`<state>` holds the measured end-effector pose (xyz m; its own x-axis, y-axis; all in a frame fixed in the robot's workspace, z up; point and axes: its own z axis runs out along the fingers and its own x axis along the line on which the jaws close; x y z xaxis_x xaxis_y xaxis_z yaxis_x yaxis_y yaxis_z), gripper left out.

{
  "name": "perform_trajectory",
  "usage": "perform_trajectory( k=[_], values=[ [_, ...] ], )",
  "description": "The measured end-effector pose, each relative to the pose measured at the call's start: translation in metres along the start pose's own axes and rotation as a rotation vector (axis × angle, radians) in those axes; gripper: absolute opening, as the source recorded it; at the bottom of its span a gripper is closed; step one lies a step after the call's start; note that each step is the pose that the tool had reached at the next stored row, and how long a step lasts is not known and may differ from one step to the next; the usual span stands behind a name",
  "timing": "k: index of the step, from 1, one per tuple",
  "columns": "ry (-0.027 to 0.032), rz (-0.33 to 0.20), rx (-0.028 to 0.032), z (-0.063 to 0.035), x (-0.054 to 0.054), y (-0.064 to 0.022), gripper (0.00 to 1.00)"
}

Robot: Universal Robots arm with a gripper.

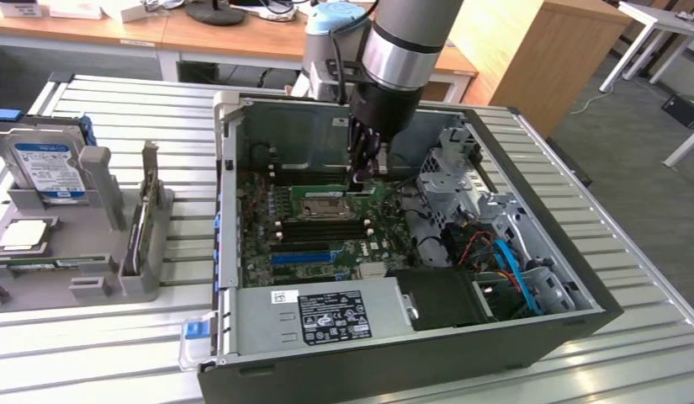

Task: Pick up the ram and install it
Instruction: 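Insert the ram into the slot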

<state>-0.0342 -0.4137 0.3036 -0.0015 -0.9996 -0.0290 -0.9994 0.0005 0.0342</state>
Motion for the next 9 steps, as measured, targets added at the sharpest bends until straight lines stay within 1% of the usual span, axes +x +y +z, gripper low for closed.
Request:
perform_trajectory(
  k=[9],
  values=[
    [0.0, 0.0, 0.0, 0.0069, 0.0002, -0.0002, 0.12]
  ],
)
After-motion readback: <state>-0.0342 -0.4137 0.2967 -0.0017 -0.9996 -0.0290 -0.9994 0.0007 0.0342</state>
